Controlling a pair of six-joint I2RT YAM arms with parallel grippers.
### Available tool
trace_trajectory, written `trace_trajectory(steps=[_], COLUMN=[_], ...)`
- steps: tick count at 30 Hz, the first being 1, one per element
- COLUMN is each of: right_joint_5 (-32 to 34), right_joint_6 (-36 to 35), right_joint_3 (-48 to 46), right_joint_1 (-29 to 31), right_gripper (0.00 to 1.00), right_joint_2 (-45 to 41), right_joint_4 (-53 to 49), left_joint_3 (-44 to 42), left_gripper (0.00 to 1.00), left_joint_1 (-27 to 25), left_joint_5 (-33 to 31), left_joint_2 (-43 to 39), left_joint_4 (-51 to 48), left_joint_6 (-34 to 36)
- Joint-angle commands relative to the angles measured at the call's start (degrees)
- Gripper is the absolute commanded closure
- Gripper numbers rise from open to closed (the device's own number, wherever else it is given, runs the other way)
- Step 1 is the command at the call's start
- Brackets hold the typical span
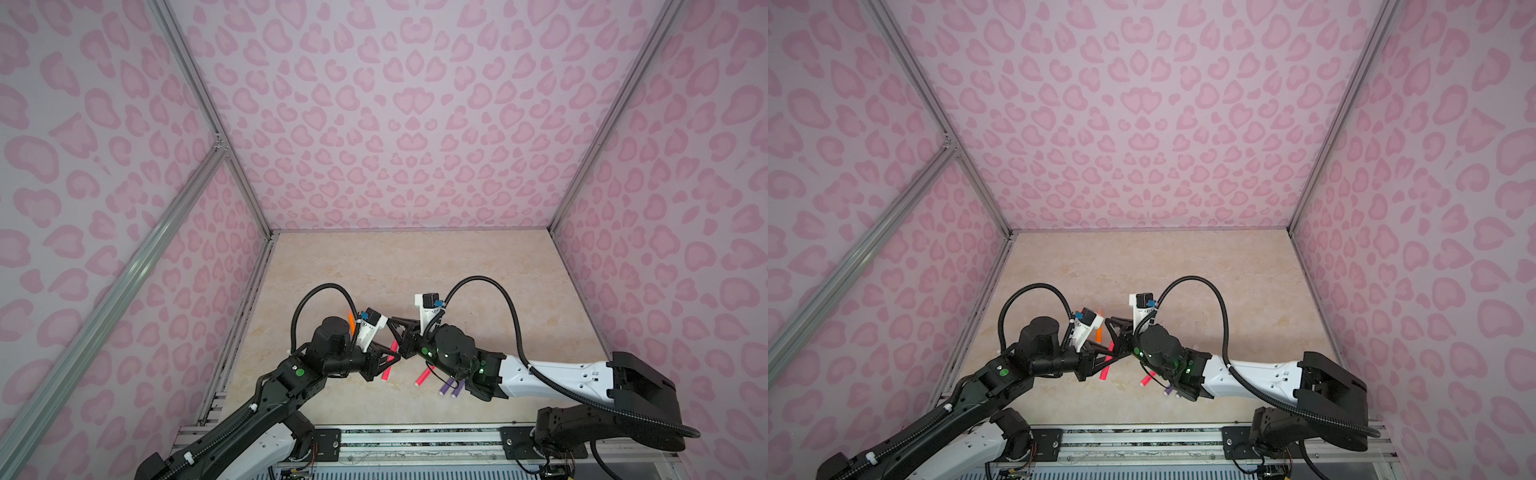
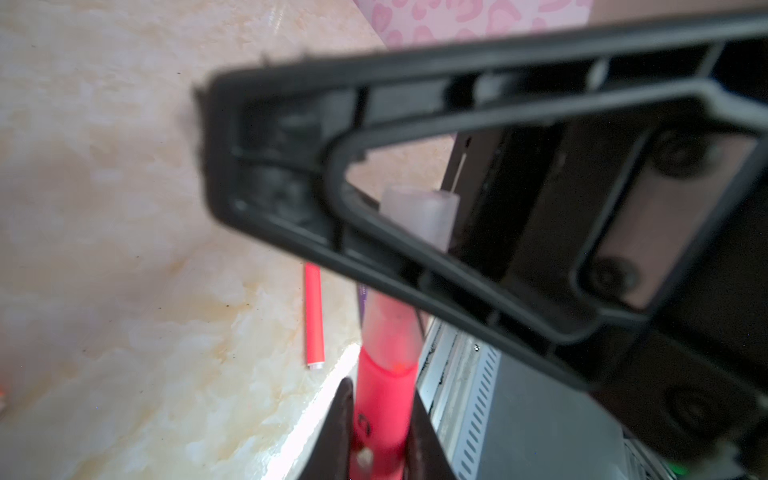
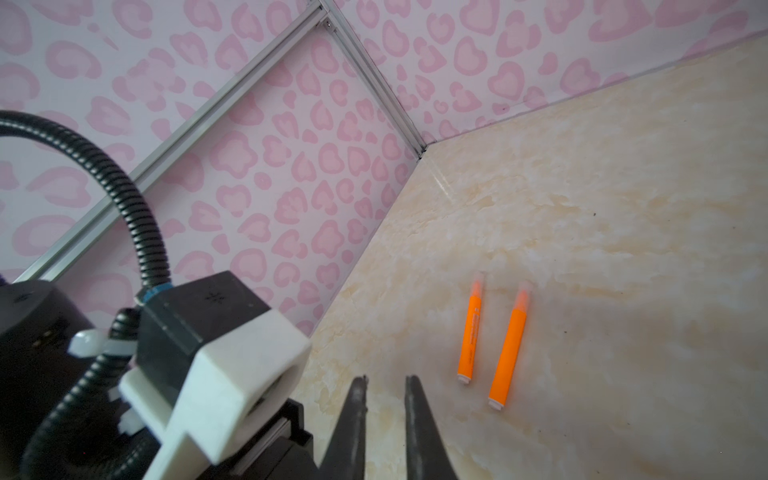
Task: Insert the pens into the pen caps
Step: 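Open the right gripper and withdraw it from the capped highlighter, then lower the capped pink highlighter and lay it on the table with the left gripper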
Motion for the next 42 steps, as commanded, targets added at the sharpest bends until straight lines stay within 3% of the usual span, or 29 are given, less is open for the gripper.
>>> trace_trajectory(steps=[1, 4, 8, 16, 20, 24, 30, 35, 42], right_joint_5=[-19.1, -20.1, -19.9, -17.0, -11.9, -7.0, -1.6, 2.2, 3.1], right_joint_6=[-2.3, -2.6, -2.6, -2.4, -2.6, -3.3, -5.1, -5.4, -5.2], right_joint_3=[-2.8, -3.9, -4.8, -5.5, -3.8, -2.5, 0.4, 1.4, -0.7], right_joint_1=[1.0, 0.6, 0.3, 0.3, -0.2, -3.3, -8.6, -12.6, -17.0], right_gripper=[1.0, 1.0, 1.0, 1.0, 1.0, 0.54, 0.21, 0.18, 0.18], right_joint_2=[-1.5, -3.3, -5.2, -7.9, -7.9, -9.2, -12.2, -13.8, -13.7], right_joint_4=[-3.2, -2.5, -3.7, -5.5, -9.0, -11.8, -19.3, -23.9, -22.4], left_joint_3=[1.8, 2.8, 3.3, 3.7, 3.8, 3.3, 2.9, 6.3, 14.4], left_gripper=[0.96, 0.96, 0.96, 0.96, 0.96, 0.96, 0.96, 0.96, 0.97], left_joint_1=[4.0, 4.4, 4.5, 4.7, 4.6, 4.5, 4.6, 4.6, 4.6], left_joint_5=[-12.3, -8.4, -8.5, -13.1, -19.5, -26.3, -34.4, -37.5, -34.4], left_joint_2=[2.9, 4.9, 3.6, 2.7, 1.7, 1.8, 5.9, 17.1, 35.8], left_joint_4=[17.9, 21.3, 21.0, 17.0, 12.8, 9.0, 5.8, 2.6, -1.6], left_joint_6=[-12.7, -14.2, -14.1, -11.7, -9.5, -9.1, -9.9, -11.4, -10.2])
